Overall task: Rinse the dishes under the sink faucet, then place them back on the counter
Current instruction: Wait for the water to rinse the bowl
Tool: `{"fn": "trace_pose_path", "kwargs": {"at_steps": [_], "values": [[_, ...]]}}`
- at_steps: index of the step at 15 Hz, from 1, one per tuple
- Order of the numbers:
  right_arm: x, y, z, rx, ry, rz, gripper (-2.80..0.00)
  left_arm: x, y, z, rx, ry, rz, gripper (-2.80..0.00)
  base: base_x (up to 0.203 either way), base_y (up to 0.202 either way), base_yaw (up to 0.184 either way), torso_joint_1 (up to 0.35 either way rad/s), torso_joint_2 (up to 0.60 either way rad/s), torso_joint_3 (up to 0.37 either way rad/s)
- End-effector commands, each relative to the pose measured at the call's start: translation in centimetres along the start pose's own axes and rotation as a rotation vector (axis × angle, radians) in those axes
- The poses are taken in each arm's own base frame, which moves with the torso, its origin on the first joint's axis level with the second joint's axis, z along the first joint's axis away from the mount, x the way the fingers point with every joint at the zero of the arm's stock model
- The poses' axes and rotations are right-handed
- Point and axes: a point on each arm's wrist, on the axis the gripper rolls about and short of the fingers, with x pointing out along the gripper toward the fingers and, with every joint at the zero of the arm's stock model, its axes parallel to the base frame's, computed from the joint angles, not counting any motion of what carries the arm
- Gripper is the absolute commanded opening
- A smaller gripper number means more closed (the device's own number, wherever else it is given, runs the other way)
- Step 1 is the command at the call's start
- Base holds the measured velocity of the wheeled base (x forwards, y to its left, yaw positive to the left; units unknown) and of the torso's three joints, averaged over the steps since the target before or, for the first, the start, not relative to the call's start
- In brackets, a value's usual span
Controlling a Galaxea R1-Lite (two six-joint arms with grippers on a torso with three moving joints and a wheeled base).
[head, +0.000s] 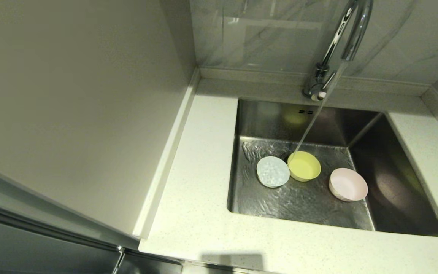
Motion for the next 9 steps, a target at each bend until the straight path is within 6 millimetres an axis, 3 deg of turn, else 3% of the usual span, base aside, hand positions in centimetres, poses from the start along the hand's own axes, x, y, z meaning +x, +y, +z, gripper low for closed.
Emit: {"fn": "trace_pose_path", "kwargs": {"at_steps": [1, 9], "values": [[0.01, 0.0, -0.01, 0.0, 0.001, 0.0, -2.8, -0.01, 0.0, -0.01, 0.0, -0.001, 0.001, -2.8, 0.0, 0.0, 0.0, 0.0, 0.0, 0.0], [0.01, 0.01, -0.02, -0.003, 0.003, 0.003, -2.8, -0.01, 0.0, 0.0, 0.0, -0.002, 0.001, -2.8, 0.0, 0.0, 0.0, 0.0, 0.0, 0.0]]}}
